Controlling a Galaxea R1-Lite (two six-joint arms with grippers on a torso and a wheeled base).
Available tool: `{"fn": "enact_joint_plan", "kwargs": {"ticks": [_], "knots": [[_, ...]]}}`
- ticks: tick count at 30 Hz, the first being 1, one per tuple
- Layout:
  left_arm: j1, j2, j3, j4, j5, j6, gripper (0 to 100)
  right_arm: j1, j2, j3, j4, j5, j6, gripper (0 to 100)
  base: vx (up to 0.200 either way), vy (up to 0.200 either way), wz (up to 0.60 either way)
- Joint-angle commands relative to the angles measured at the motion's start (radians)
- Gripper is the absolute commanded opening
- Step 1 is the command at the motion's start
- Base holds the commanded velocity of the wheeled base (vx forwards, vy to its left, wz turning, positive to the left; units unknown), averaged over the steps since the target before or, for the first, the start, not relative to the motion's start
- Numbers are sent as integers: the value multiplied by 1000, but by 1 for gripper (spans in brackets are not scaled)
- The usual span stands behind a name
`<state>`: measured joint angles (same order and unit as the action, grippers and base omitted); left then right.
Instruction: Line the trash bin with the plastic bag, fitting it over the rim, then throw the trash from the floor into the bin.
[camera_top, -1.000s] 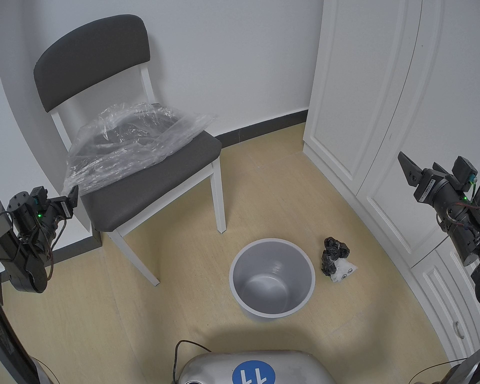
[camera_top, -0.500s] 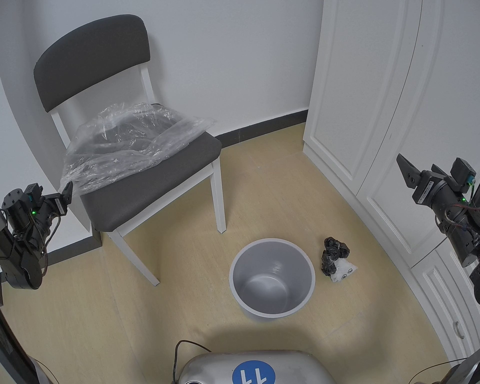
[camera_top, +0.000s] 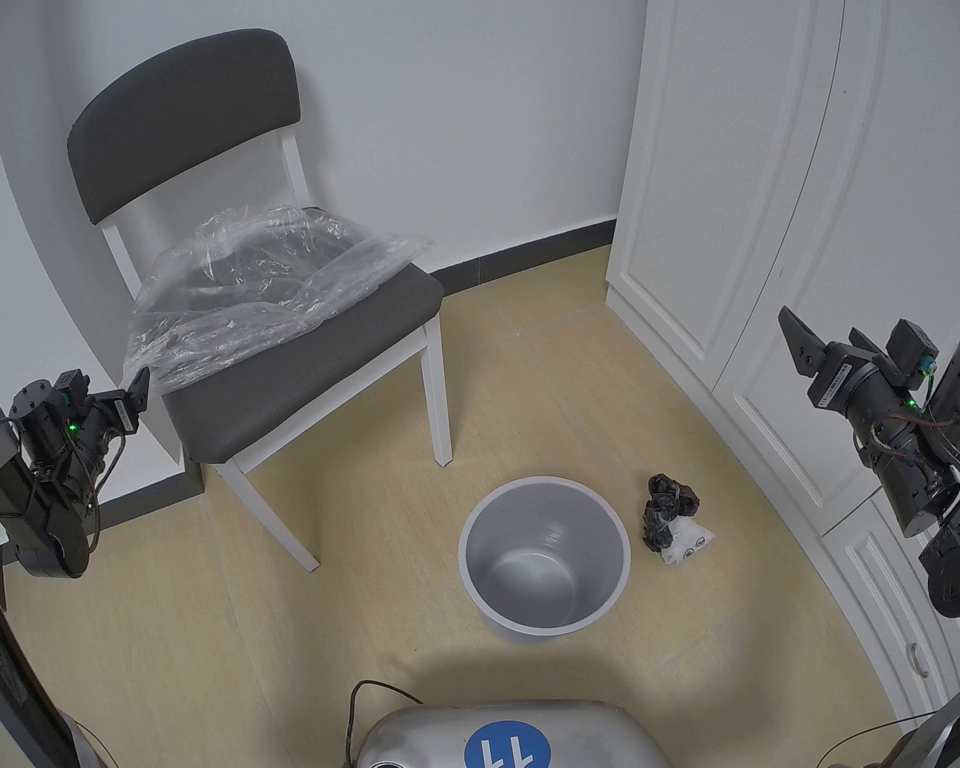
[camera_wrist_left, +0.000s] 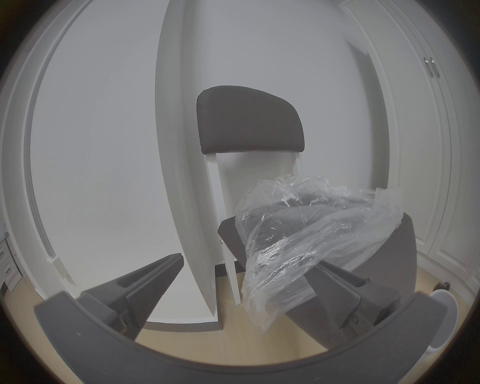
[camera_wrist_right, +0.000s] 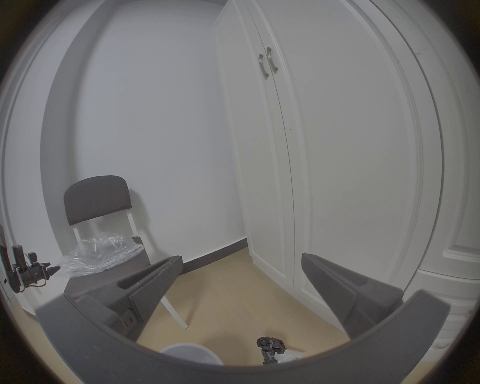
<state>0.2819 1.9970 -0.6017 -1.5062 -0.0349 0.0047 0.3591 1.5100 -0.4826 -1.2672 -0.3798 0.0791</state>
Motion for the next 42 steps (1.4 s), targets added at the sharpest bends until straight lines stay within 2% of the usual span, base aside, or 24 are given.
{"fn": "enact_joint_plan", "kwargs": {"ticks": [1,9,18,26,42], "knots": [[5,40,-7,-3,1,1,100,20,42,4,-32,-5,-1,100,0,0,0],[11,42,-23,-2,-2,1,100,55,35,13,-38,-8,-6,100,0,0,0],[-1,54,-15,-3,1,3,100,61,42,27,-38,-2,-4,100,0,0,0],[0,120,-69,-23,10,1,100,61,42,27,-38,4,-1,100,0,0,0],[2,111,-64,-26,3,-5,100,64,44,28,-38,4,1,100,0,0,0]]}}
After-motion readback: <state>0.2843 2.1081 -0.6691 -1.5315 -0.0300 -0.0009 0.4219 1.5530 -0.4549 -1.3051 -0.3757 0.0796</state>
